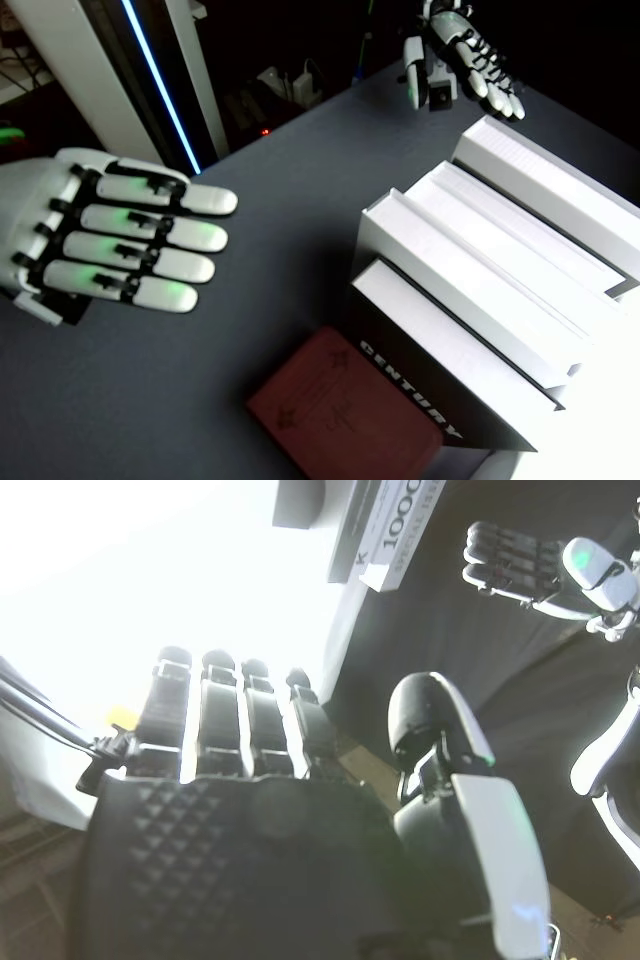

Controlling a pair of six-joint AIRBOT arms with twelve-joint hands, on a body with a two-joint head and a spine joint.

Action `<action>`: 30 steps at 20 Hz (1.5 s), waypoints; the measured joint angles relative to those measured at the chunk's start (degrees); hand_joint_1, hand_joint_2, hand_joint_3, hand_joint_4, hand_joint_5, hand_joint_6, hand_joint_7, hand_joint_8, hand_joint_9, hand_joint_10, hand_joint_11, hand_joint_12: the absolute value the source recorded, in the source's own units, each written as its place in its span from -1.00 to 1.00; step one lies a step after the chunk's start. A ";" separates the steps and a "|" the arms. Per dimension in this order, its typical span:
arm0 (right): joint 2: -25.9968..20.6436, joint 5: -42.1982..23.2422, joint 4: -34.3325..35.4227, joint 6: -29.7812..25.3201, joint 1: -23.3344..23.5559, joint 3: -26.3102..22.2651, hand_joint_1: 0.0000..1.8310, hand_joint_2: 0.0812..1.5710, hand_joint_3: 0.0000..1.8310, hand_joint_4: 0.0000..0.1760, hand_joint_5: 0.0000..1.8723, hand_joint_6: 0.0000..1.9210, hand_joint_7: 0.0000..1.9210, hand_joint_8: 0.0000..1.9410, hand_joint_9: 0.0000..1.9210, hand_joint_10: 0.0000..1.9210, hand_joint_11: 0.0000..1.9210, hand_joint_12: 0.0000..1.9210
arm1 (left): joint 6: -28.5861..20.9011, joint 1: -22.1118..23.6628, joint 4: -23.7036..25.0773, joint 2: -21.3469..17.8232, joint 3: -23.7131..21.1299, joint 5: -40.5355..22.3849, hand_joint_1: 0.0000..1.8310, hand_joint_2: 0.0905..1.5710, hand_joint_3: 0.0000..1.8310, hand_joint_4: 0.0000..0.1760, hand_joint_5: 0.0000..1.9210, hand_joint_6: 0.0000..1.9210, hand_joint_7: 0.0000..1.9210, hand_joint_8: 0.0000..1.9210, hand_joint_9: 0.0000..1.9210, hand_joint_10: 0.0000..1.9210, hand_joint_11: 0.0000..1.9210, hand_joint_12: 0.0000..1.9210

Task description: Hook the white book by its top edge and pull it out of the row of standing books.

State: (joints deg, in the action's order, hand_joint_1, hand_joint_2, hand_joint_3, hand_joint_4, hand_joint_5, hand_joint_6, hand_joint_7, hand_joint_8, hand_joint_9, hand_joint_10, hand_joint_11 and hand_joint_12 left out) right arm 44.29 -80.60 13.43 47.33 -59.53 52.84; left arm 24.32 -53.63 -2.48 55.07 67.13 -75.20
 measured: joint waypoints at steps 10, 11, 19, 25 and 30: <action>0.37 0.85 -0.20 0.83 5.73 1.81 -0.63 0.97 -1.00 -1.00 -0.97 -0.99 -1.00 -1.00 -1.00 -1.00 -1.00 -0.57 | -0.07 0.00 0.20 0.55 0.44 0.79 -0.62 0.66 -1.00 -1.00 -0.85 -1.00 -0.94 -1.00 -0.90 -0.98 -1.00 -0.31; 0.96 2.08 -0.22 1.36 8.44 2.82 -0.63 0.98 -1.00 -1.00 -0.98 -0.99 -1.00 -1.00 -1.00 -1.00 -1.00 -0.72 | -0.09 0.00 0.24 0.59 0.52 1.27 -0.62 0.66 -1.00 -1.00 -0.85 -1.00 -0.94 -1.00 -0.89 -0.98 -1.00 -0.30; 7.54 17.33 -5.95 5.42 25.11 8.96 -0.91 0.96 -0.99 -1.00 -0.90 -0.94 -1.00 -1.00 -1.00 -1.00 -1.00 -1.00 | -0.04 -0.11 0.11 0.68 1.16 1.38 -0.54 0.75 -1.00 -1.00 -0.83 -1.00 -0.90 -1.00 -0.85 -0.99 -1.00 -0.37; 10.21 23.23 -6.97 5.46 27.58 11.02 -0.93 0.86 -1.00 -0.42 -0.72 -0.85 -1.00 -1.00 -1.00 -1.00 -1.00 -1.00 | -0.07 -0.24 0.04 0.90 1.44 1.46 -0.59 0.69 -1.00 -1.00 -0.80 -1.00 -0.91 -1.00 -0.86 -1.00 -1.00 -0.41; 10.36 24.37 -8.13 5.44 27.58 10.99 -0.88 0.74 -1.00 -0.40 -0.50 -0.82 -0.96 -1.00 -1.00 -1.00 -0.99 -0.99 | -0.09 -0.96 -1.66 0.90 1.51 1.51 -0.64 0.69 -1.00 -1.00 -0.89 -1.00 -0.96 -1.00 -0.86 -1.00 -1.00 -0.44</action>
State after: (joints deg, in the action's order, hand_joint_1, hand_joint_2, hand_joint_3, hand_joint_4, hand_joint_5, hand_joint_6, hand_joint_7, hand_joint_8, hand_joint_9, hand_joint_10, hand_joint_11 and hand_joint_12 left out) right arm 54.65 -56.23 5.30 52.77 -31.94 63.83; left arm 24.23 -54.59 -4.14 55.96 68.64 -73.69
